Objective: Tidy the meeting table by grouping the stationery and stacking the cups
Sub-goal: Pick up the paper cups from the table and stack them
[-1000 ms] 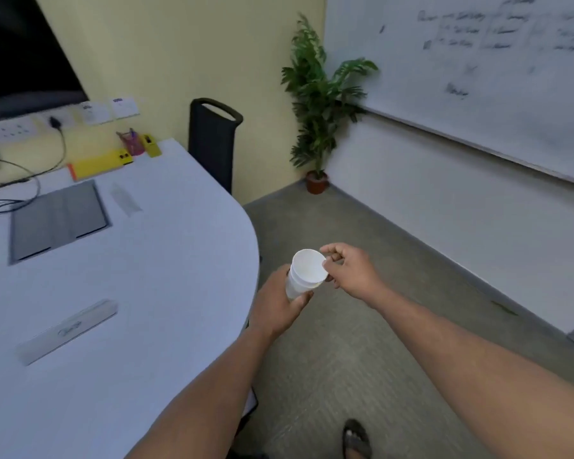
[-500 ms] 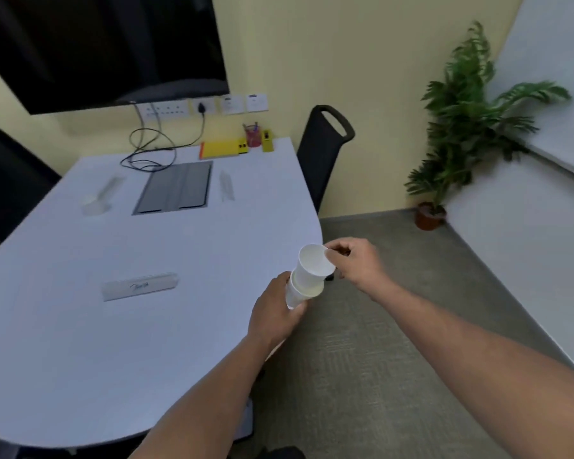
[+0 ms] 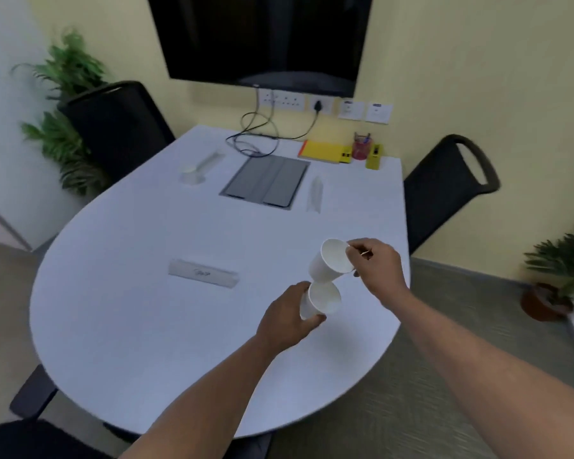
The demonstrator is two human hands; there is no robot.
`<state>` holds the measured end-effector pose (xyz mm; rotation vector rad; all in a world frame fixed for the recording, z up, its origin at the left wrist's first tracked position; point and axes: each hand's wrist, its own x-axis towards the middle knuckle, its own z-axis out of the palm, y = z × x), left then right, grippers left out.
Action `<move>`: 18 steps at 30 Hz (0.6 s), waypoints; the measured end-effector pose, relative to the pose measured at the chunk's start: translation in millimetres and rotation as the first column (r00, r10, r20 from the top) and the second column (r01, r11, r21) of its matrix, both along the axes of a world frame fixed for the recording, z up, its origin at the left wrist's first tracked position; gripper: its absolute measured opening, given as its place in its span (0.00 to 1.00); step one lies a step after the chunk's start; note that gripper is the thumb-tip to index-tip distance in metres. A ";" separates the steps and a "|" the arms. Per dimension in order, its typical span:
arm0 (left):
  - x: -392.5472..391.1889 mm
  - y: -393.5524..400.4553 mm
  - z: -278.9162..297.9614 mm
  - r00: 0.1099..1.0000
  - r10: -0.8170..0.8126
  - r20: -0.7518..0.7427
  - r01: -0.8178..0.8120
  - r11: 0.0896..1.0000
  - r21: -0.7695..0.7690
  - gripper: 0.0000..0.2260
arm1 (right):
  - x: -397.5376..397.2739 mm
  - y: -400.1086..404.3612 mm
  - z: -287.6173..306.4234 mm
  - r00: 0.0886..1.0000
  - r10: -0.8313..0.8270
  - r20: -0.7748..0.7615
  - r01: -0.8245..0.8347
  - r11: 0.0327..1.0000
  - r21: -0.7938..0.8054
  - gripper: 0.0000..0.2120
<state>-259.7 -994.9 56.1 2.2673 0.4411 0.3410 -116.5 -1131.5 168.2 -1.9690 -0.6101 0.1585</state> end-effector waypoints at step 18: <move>-8.5 72.5 -40.0 0.795 0.598 -0.100 -0.606 0.780 -0.157 0.27 | 70.7 173.4 -102.4 0.921 0.307 -0.238 -0.350 0.923 -0.163 0.05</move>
